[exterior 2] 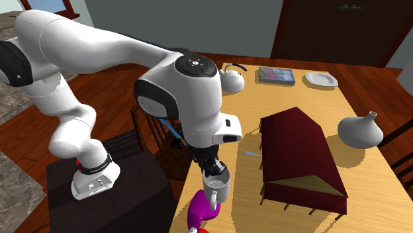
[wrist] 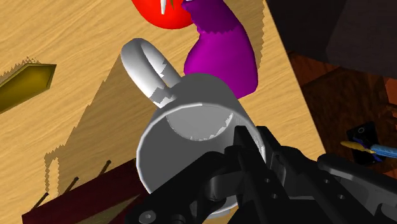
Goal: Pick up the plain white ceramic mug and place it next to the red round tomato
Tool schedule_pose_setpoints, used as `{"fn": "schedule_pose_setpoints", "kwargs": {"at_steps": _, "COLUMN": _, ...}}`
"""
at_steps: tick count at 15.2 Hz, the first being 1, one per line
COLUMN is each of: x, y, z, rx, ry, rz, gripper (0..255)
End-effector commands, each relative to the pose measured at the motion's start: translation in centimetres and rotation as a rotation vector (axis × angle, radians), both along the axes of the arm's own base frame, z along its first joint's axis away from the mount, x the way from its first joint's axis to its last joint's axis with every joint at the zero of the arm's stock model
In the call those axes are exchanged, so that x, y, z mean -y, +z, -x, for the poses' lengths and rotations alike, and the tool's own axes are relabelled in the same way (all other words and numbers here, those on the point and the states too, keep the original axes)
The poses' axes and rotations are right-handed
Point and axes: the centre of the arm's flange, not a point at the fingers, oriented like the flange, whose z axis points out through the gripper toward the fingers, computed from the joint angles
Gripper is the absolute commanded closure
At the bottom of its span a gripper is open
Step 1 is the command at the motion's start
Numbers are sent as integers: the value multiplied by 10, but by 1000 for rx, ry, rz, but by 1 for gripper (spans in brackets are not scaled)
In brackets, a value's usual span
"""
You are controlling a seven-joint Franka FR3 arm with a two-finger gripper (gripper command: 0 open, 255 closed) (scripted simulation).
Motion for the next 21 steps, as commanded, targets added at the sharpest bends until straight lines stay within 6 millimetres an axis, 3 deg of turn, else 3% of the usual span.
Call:
{"fn": "schedule_pose_setpoints", "kwargs": {"at_steps": 1, "x": 23, "y": 4, "z": 17, "rx": 0, "ry": 3, "rz": 1, "gripper": 255}}
{"fn": "schedule_pose_setpoints", "kwargs": {"at_steps": 18, "x": 188, "y": 5, "z": 174, "rx": 0, "ry": 3, "rz": 1, "gripper": 255}}
{"fn": "schedule_pose_setpoints", "kwargs": {"at_steps": 21, "x": 188, "y": -11, "z": 174, "rx": 0, "ry": 3, "rz": 1, "gripper": 255}}
